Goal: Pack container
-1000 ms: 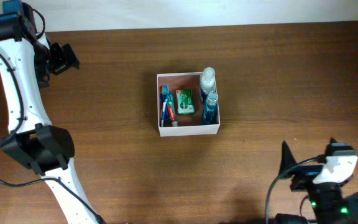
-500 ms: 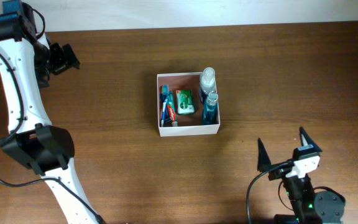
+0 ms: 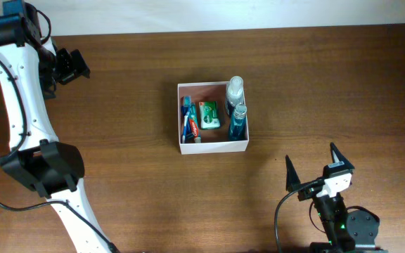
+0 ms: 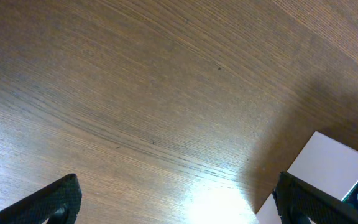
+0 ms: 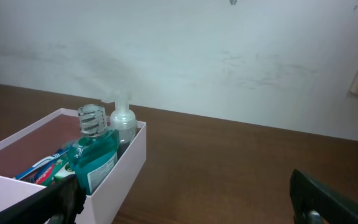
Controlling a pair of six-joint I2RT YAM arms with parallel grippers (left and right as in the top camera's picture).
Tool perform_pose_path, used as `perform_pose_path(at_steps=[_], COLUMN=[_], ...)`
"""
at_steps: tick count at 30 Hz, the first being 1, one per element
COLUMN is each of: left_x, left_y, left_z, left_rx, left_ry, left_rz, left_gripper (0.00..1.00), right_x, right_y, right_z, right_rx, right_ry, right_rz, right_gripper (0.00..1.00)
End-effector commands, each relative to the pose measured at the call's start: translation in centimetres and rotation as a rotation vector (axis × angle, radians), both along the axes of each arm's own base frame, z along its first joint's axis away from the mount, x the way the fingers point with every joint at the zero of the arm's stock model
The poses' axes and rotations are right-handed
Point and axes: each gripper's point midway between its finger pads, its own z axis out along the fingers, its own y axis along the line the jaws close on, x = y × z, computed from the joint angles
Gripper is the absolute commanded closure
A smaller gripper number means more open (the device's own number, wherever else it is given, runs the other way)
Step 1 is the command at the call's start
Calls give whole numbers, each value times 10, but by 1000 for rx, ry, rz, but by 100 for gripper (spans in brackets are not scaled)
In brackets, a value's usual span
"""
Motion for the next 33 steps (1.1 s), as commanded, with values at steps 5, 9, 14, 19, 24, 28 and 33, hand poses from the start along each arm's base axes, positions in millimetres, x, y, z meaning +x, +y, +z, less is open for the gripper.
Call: perform_pose_path(at_steps=[5,9,14,19,24,28,33], left_x=[-3,-3,-3,-3,-3,-3,-3], left_y=[-1,-1,-1,-1,-1,-1,-1], left_z=[13,13,13,13,13,13,13], left_rx=[0,0,0,0,0,0,0], left_ry=[-29,-29,-29,-29,-29,-29,-29], left_rz=[-14,-14,-15,-14,-14,-14,-14], left_gripper=[1,1,1,1,0,1,1], right_x=[1,3,5,6,6,6,6], right_y=[-1,-1,-1,-1,-1,-2,-1], right_z=[-8,-18,-34,-40,-40,-40,-40], right_rx=[2,3,6,7,7,7,7], right_ry=[5,26,61,66,66,66,66], right_rz=[-8,-8,-8,-7,-8,-8,-8], right_gripper=[2,2,2,2,2,2,2])
